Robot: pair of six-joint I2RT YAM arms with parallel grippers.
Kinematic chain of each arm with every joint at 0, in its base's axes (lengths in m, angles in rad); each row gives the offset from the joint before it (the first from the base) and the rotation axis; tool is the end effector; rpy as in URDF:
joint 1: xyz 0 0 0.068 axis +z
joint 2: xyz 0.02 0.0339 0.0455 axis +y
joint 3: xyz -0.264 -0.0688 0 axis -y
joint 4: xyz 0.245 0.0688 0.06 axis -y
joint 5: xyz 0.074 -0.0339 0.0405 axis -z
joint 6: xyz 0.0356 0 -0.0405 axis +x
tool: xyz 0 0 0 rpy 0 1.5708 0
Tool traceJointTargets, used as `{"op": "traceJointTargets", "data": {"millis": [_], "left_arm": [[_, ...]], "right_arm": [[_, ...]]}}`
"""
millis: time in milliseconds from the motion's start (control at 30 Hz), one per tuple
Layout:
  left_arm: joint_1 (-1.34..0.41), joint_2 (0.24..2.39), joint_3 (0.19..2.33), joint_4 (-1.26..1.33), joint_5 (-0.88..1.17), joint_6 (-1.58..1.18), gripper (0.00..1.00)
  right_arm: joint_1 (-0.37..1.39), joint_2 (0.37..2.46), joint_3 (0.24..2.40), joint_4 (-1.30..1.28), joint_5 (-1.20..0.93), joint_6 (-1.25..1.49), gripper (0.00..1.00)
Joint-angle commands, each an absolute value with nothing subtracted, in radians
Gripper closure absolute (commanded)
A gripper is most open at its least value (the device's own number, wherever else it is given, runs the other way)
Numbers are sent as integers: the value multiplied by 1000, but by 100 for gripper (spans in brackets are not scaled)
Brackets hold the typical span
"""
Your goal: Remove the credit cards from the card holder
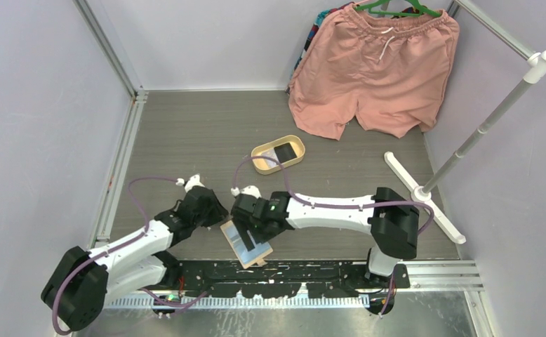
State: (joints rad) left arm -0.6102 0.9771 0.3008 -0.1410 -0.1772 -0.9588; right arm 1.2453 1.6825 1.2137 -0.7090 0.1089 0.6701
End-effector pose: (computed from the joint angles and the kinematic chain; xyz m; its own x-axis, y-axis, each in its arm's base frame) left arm 0.1475 -0.0955 0.1462 -0.7242 -0.4768 -0.4983 -0.2219 0.8452 -0.4862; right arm 0.1114 0.3181 0.2176 -0.8082 -0.4641 -0.3625 -0.5443 0.8236 0.1592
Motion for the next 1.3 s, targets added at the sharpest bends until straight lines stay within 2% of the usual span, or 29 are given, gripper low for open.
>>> {"op": "traceJointTargets", "data": {"millis": [0, 200, 467, 667, 767, 900, 1067, 1267], "left_arm": [[-568, 993, 371, -191, -125, -859, 63], [-515, 1023, 382, -189, -58, -831, 63], [-498, 1028, 373, -184, -32, -832, 63], [-486, 1020, 364, -187, -27, -830, 63], [-481, 1022, 361, -186, -21, -830, 64], [-475, 1026, 362, -184, -17, -829, 64], [-467, 1035, 366, -174, -9, -827, 64], [-463, 1069, 374, -115, 54, -825, 64]], "right_arm": [[1319, 1706, 1259, -830, 78, 637, 23], [1361, 1727, 1252, -830, 13, 644, 26], [1367, 1771, 1248, -774, -51, 655, 51], [1373, 1798, 1255, -775, -81, 647, 56], [1373, 1806, 1255, -774, -88, 646, 68], [1372, 1809, 1259, -777, -93, 641, 97], [1365, 1796, 1260, -810, -45, 609, 99], [1249, 1774, 1269, -877, 48, 455, 99]]}}
